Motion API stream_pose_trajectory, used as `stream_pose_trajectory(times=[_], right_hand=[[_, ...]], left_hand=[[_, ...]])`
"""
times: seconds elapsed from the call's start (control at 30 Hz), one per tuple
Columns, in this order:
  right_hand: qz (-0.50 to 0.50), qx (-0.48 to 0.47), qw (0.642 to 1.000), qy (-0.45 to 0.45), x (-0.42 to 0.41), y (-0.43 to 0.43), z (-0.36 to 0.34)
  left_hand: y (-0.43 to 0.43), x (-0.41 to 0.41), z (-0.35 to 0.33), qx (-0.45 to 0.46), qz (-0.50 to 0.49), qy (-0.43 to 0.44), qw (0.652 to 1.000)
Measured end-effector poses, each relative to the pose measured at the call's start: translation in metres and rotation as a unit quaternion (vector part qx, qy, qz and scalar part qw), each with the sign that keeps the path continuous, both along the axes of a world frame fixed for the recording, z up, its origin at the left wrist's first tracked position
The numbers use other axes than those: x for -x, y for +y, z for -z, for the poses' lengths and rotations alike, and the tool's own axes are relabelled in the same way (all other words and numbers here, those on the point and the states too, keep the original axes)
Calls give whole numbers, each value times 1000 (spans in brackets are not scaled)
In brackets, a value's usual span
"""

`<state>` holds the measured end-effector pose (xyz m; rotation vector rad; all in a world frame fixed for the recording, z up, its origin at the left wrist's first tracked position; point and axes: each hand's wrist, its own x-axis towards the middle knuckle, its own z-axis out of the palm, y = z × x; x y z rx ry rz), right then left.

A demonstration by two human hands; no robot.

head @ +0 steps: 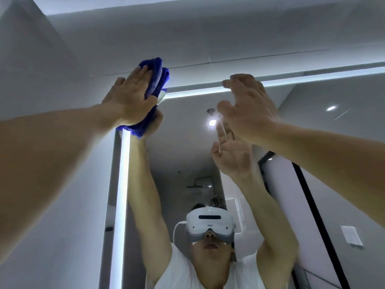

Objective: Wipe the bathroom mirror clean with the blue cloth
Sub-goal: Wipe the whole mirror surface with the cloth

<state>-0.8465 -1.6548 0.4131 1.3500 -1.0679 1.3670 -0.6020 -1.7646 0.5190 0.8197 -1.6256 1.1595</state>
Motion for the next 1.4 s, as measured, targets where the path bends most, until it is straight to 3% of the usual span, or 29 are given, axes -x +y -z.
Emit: stream_pose_trajectory(times=[0.2,0.4,0.5,0.6,0.77,0.93,1.07,1.2,1.4], right_hand=[[-11,-5,1000,-8,6,8,29],[-39,-19,998,-35,-15,6,57],[-47,-30,998,-33,-36,0,69],[-38,-37,998,-34,-54,-9,78],[-8,-32,999,-11,-62,-23,69],[-30,-20,999,-25,-60,-32,53],[-19,-17,1000,-13,-52,-38,46],[-28,-2,1000,-11,-49,-34,42],[-47,-12,999,-1,-49,-25,58]], left_hand=[[-6,-15,57,26,10,-38,999],[-7,-18,175,15,18,-68,997],[-11,-15,248,28,43,-117,992],[-19,-19,280,22,49,-178,982],[-21,-36,198,52,26,-234,971],[-18,-35,69,8,11,-58,998],[-16,-25,8,-13,-3,-15,1000],[-15,-18,-9,-14,-15,29,999],[-15,-24,25,-1,25,16,1000]])
